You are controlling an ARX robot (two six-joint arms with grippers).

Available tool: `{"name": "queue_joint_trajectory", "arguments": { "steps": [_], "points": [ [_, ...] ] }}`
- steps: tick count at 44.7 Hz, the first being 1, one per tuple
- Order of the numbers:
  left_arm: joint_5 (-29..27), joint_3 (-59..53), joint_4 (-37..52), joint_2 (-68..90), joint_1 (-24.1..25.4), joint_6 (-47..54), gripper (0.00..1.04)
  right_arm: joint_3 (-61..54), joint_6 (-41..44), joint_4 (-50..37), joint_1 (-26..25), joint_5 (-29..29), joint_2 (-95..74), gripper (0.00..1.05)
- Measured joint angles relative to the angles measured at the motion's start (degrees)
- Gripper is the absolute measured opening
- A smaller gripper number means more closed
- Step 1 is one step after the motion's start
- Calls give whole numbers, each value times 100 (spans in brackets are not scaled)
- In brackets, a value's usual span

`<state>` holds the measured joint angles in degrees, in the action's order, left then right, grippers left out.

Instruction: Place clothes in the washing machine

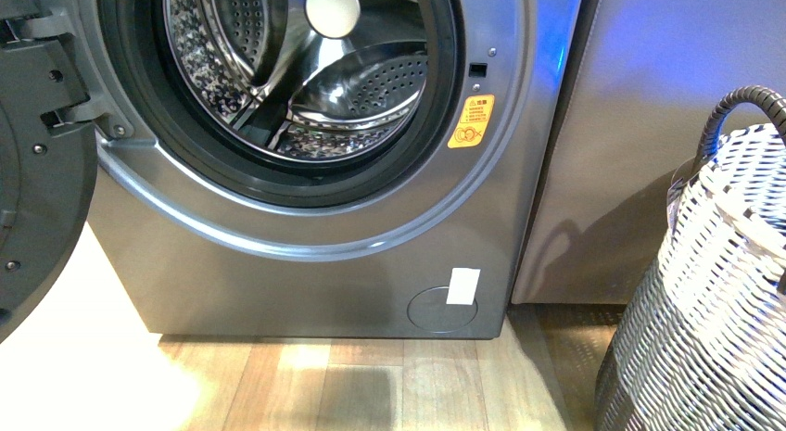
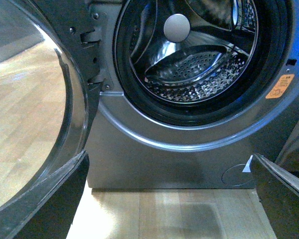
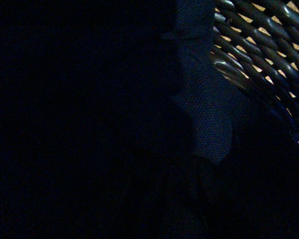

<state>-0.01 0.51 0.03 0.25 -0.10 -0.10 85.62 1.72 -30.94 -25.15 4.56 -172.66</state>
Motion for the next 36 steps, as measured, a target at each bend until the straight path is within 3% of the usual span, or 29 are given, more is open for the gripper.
{"name": "queue_joint_trajectory", "arguments": {
  "steps": [8,14,27,36],
  "points": [
    [0,0,0,0,0,0,98,-398,50,-297,96,7,262,19],
    [0,0,0,0,0,0,98,-793,48,-603,168,-28,612,6],
    [0,0,0,0,0,0,98,-2061,-66,-1611,348,-247,1917,5],
    [0,0,0,0,0,0,98,-3322,-153,-2892,479,-409,3027,5]
  ]
}}
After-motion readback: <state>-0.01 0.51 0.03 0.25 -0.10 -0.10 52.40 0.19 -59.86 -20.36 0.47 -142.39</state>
